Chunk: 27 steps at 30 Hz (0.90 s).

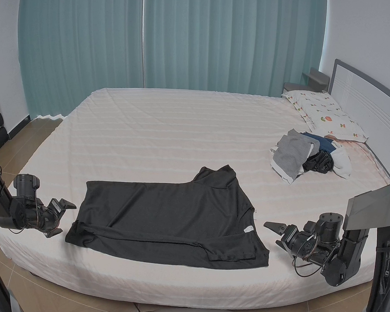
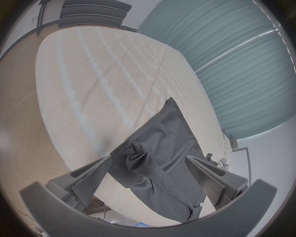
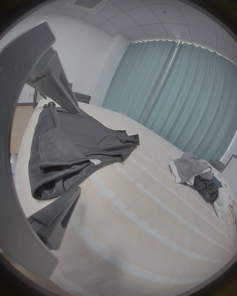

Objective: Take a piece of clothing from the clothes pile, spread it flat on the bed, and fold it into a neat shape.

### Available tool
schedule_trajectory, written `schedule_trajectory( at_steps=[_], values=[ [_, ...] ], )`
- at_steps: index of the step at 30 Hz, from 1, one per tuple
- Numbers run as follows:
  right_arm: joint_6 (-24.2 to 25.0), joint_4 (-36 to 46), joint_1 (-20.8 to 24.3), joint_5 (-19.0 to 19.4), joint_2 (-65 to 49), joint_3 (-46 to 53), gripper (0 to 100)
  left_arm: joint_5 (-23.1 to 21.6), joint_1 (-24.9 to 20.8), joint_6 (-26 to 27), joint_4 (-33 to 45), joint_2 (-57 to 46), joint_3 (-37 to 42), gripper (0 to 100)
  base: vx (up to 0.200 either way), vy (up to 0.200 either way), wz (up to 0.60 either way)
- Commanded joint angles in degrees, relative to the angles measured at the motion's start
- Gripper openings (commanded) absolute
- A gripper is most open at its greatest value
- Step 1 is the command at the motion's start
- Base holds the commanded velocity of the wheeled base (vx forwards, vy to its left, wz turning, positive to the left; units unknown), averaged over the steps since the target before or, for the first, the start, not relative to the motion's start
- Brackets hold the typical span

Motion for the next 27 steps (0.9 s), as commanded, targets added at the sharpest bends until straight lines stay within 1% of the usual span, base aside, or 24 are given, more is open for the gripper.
schedule_trajectory(
  at_steps=[1,4,5,9,23,27],
  values=[
    [0.1,-0.4,0.1,0.1,0.0,-0.1,100,0.1,-0.6,-0.2,0.3,-0.3,-0.7,100,0.000,0.000,0.00],
    [0.1,-0.4,0.1,0.1,0.0,-0.2,100,0.5,-0.7,-0.2,2.1,-0.3,-1.7,100,0.000,0.000,0.00],
    [0.1,-0.4,0.1,0.1,0.1,-0.3,100,0.4,-0.8,-0.1,4.0,-0.3,-1.9,100,0.000,0.000,0.00],
    [0.2,-0.5,0.1,0.1,-0.2,-0.2,100,-0.3,-0.8,-0.3,4.9,-0.4,-2.1,100,0.000,0.200,0.00],
    [0.2,-0.6,0.1,-0.5,-2.0,-0.1,100,-0.2,-0.8,-0.2,4.7,0.1,-2.2,100,0.000,0.200,0.00],
    [0.2,-0.6,0.0,-0.6,-2.1,-0.3,100,-0.1,-0.8,-0.1,4.7,0.5,-2.2,100,0.000,0.000,0.00]
  ],
)
